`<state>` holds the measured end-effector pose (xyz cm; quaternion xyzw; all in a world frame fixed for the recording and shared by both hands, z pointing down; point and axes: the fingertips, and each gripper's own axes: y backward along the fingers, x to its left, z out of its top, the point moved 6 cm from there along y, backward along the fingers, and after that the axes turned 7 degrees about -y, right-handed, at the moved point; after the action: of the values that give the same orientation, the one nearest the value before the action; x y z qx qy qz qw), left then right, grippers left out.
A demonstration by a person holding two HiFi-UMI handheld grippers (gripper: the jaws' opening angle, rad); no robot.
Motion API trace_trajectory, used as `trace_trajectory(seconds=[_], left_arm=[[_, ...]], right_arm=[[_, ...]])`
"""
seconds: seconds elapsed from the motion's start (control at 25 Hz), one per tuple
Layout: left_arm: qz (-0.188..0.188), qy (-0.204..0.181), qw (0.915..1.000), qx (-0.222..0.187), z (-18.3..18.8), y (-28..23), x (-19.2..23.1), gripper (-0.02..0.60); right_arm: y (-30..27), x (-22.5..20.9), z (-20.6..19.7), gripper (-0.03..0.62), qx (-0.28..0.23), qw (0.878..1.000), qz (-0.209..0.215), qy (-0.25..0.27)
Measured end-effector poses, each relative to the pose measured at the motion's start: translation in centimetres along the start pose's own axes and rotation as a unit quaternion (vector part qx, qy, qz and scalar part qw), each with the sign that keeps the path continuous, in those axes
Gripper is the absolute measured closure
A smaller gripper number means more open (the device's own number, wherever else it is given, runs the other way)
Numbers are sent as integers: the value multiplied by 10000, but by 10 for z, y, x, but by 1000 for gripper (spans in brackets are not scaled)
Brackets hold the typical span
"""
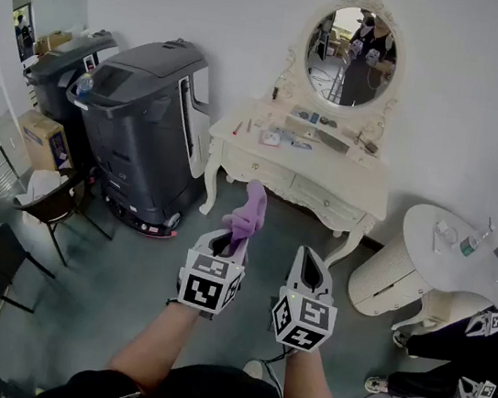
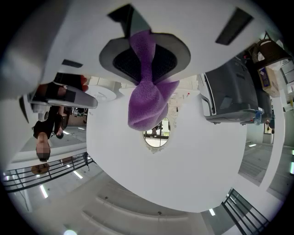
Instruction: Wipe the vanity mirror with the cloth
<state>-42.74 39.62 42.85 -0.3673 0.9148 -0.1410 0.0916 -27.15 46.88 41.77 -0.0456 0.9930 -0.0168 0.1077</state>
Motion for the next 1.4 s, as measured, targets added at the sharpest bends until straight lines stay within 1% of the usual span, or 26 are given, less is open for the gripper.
trace_trajectory(seconds=[0.4, 0.56, 0.8, 1.04, 1.24, 1.4], left_arm=[[-39, -54, 9998, 175, 11, -36, -31, 523], [-34, -63, 9998, 201, 17, -53, -47, 523], [97, -61, 9997, 194, 33, -82, -64, 523], [261, -7, 9995, 161, 48, -114, -88, 523], [331, 27, 9991, 268, 48, -139, -110, 523], [363, 32, 9988, 334, 50, -157, -113, 523]], right_arm=[[-13, -43, 3, 586, 241, 9996, 91, -82], [-17, -68, 9, 586, 194, 9995, 126, -232], [-33, -102, 21, 585, 233, 9996, 158, -88], [-47, -138, 32, 585, 227, 9991, 330, 162], [-59, -173, 34, 585, 320, 9987, 395, 99], [-73, -186, 35, 586, 364, 9983, 437, 100]])
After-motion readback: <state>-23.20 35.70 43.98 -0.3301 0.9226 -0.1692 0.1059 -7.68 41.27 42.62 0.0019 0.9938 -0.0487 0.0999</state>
